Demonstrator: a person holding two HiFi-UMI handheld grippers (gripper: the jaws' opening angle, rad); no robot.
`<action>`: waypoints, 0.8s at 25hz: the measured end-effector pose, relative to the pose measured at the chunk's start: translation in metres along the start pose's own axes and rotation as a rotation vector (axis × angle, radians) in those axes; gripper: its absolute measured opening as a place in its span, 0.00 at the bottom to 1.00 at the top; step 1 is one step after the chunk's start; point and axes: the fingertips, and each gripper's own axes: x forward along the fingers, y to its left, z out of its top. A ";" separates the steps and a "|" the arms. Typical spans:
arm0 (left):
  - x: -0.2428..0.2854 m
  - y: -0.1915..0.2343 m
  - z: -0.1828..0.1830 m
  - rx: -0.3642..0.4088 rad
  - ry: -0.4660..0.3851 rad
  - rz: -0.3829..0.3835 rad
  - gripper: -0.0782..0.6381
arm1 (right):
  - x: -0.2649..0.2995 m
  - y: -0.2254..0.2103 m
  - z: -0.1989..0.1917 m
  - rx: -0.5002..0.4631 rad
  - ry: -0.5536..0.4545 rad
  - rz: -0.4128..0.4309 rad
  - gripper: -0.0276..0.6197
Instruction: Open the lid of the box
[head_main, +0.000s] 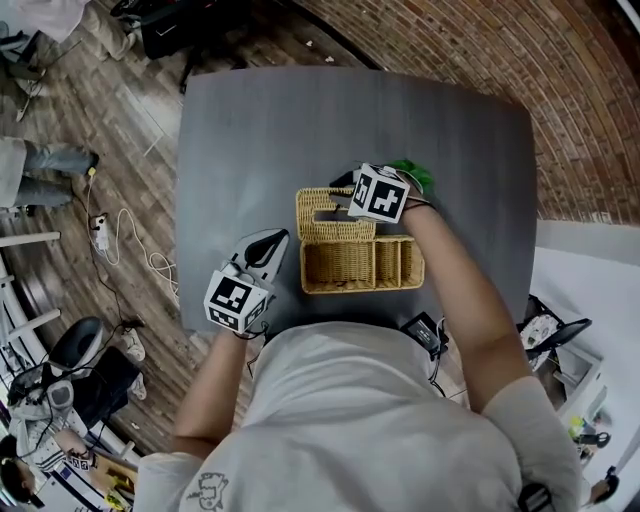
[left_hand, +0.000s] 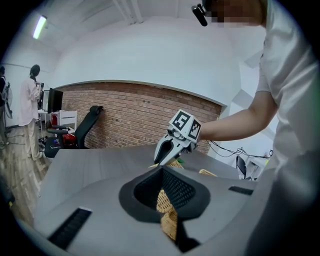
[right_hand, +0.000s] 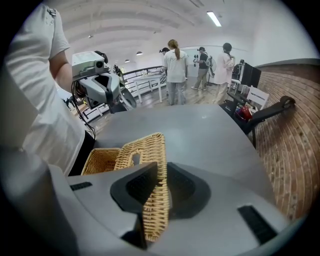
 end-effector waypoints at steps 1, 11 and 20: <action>0.000 -0.001 0.001 0.002 0.001 0.002 0.12 | -0.001 0.000 0.001 -0.001 -0.005 -0.005 0.15; -0.012 -0.022 0.000 0.008 -0.008 0.048 0.12 | -0.016 0.010 0.003 -0.059 -0.049 -0.079 0.20; -0.030 -0.061 0.000 0.049 -0.027 0.095 0.12 | -0.042 0.059 -0.005 -0.086 -0.102 -0.105 0.22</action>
